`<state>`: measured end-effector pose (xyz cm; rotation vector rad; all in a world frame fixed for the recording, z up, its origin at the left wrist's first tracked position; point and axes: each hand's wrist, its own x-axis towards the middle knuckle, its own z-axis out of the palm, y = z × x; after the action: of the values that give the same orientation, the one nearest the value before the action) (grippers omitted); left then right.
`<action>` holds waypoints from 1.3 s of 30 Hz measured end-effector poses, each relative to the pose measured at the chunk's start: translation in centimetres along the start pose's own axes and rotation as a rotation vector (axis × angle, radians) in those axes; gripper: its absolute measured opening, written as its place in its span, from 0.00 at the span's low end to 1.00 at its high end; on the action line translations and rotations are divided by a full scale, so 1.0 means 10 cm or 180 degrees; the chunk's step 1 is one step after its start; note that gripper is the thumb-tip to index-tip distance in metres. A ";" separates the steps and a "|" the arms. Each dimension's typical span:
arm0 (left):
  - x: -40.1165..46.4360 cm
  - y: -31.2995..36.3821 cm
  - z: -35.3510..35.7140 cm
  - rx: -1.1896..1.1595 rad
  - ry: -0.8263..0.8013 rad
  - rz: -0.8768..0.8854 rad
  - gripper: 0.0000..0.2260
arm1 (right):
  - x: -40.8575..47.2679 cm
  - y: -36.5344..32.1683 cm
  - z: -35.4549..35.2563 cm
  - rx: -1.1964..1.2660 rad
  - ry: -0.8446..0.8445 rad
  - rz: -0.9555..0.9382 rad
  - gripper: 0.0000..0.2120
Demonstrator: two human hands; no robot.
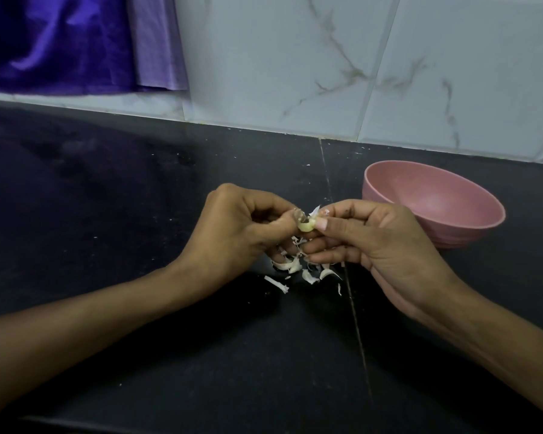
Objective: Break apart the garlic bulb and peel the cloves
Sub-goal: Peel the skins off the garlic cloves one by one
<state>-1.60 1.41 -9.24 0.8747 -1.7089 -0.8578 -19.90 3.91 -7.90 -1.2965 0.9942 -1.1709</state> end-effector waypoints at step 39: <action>-0.01 0.01 -0.03 0.0309 -0.0202 0.0007 0.07 | 0.02 0.01 -0.06 -0.0187 0.0061 -0.0054 0.09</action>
<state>-1.32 1.54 -9.16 0.9187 -1.8189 -0.8141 -20.43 3.65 -8.04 -1.3445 1.0402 -1.1767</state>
